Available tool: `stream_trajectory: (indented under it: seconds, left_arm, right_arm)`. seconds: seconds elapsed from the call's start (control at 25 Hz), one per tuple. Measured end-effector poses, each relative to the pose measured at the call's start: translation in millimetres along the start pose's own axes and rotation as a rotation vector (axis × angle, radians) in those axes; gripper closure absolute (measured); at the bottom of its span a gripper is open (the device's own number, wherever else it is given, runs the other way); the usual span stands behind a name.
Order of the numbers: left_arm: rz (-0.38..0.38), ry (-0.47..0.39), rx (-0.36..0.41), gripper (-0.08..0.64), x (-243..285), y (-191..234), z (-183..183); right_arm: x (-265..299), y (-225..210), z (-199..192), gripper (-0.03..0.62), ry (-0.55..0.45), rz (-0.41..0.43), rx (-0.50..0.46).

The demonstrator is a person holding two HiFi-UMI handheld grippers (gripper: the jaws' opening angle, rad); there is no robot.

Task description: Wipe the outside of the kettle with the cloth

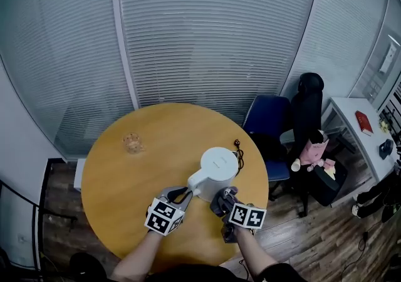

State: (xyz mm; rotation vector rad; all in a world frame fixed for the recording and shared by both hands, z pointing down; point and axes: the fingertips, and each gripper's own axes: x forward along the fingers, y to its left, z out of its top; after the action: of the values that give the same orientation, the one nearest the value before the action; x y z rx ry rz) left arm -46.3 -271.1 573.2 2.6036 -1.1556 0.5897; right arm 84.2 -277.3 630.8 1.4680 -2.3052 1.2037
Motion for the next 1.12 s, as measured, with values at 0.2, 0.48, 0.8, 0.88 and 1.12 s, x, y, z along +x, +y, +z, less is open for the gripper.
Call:
stream_trajectory:
  seconds: [0.2,0.48,0.8,0.88,1.12]
  left_arm:
    - [0.014,-0.003,-0.007,0.486,0.6,0.7,-0.2]
    - [0.022,-0.002,-0.012,0.486,0.4,1.2,-0.5]
    - [0.022,-0.003,-0.018,0.486,-0.4,1.8,-1.0]
    - [0.021,-0.005,-0.023,0.486,0.2,2.0,-1.3]
    - [0.024,-0.011,-0.033,0.486,-0.8,2.6,-0.7]
  right_arm:
    - [23.3,-26.9,-30.4,0.495,0.111,-0.055,0.028]
    - [42.4,-58.9,-65.1,0.495,0.239,-0.146,0.065]
    - [18.1,-54.8,-50.3,0.495,0.134,-0.129,0.104]
    - [2.3,-50.8,-31.1,0.495,0.061,-0.111,0.117]
    - [-41.5,-28.0,57.5,0.495,-0.148,-0.064,0.006]
